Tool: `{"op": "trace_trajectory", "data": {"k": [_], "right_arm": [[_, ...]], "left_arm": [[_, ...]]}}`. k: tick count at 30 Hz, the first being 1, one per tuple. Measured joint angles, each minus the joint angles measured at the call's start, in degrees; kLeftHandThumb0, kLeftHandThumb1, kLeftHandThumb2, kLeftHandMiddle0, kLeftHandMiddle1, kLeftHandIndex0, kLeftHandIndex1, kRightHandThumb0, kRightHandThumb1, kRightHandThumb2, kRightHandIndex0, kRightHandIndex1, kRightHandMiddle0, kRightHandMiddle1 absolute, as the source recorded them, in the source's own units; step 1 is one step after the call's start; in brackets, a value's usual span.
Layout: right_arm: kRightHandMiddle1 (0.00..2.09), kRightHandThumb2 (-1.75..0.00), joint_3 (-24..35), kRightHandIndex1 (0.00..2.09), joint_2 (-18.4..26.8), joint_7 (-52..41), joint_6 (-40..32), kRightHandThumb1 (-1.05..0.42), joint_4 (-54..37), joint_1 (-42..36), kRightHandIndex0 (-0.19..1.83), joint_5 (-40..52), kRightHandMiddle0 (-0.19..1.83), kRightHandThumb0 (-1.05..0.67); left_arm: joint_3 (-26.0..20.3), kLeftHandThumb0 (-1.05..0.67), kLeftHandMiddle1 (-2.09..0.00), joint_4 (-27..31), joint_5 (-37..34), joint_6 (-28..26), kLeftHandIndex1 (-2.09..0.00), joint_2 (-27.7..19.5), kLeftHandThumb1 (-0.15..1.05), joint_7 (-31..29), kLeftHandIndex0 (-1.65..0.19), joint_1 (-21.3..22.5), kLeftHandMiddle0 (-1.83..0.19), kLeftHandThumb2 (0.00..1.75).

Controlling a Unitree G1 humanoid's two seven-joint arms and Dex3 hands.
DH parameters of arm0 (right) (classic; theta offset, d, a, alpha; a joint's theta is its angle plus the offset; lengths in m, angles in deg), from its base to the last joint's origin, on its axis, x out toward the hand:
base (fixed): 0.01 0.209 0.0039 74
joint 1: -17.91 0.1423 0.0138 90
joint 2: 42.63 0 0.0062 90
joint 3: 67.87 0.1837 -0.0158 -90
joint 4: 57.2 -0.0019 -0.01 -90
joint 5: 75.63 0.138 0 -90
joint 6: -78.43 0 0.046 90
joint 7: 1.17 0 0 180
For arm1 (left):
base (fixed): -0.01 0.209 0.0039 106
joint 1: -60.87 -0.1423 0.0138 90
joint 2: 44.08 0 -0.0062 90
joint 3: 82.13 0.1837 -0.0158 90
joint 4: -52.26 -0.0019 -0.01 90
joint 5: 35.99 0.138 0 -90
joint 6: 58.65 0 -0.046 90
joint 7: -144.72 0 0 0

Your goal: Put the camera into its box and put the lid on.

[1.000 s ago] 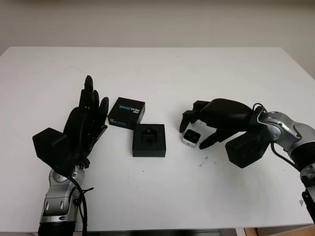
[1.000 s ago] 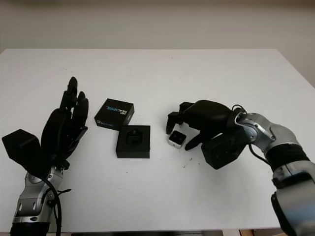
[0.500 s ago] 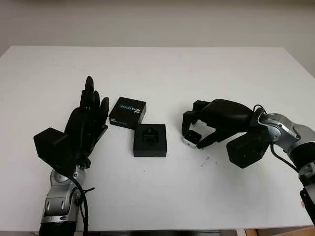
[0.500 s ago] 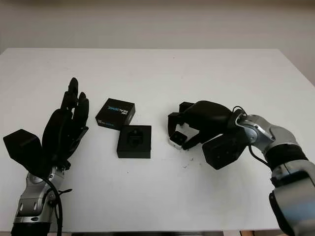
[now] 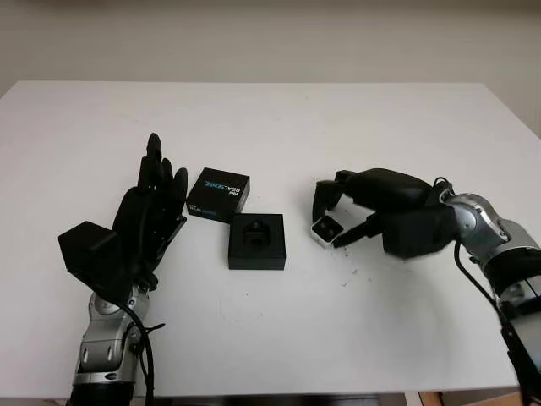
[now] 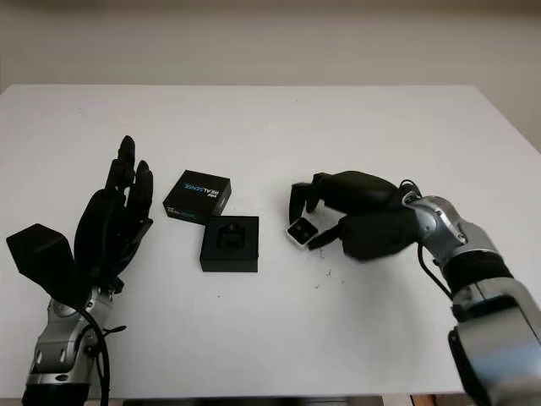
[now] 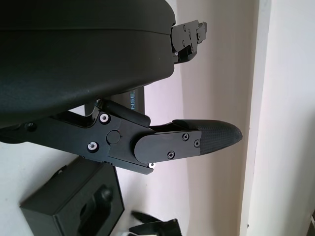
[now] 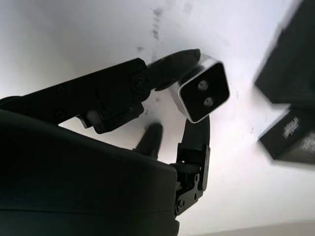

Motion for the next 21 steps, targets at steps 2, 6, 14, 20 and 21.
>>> {"op": "trace_trajectory", "data": {"k": [2, 6, 14, 20, 21], "right_arm": [[1.62, -0.06, 1.0, 0.27, -0.4, -1.7, -3.8, -1.03, -2.8, -1.5, 0.2, 1.7, 0.23, -0.48], [1.64, -0.06, 1.9, 0.19, -1.0, -3.0, -8.9, -1.04, -7.7, -4.1, 0.21, 3.1, 0.21, -0.5], [1.71, -0.06, 3.8, 0.11, -2.2, -4.3, -16.6, -1.05, -13.8, -6.7, 0.22, 6.0, 0.15, -0.5], [1.76, -0.05, 7.0, 0.11, -3.8, -3.1, -19.8, -1.03, -18.7, -10.0, 0.25, 10.5, 0.2, -0.48], [1.75, -0.05, 8.0, 0.11, -4.7, -2.4, -20.2, -1.03, -20.0, -10.8, 0.26, 11.9, 0.21, -0.48]], "left_arm": [[0.0, -0.69, 0.0, 0.0, 0.0, 0.0, 0.0, 0.0, 1.05, 0.0, 0.19, 0.0, 0.19, 0.48], [0.1, -0.68, 0.0, 0.0, 0.0, 0.1, 0.0, 0.1, 1.05, 0.0, 0.19, -0.1, 0.19, 0.49], [0.1, -0.69, 0.0, 0.0, 0.1, 0.2, 0.0, 0.2, 1.05, 0.4, 0.19, -0.4, 0.19, 0.48], [0.1, -0.68, 0.0, 0.0, 0.0, 0.2, 0.0, 0.3, 1.05, 0.2, 0.19, -0.5, 0.19, 0.48], [0.1, -0.69, 0.0, 0.0, 0.0, 0.2, 0.0, 0.3, 1.05, 0.2, 0.19, -0.5, 0.19, 0.47]]}}
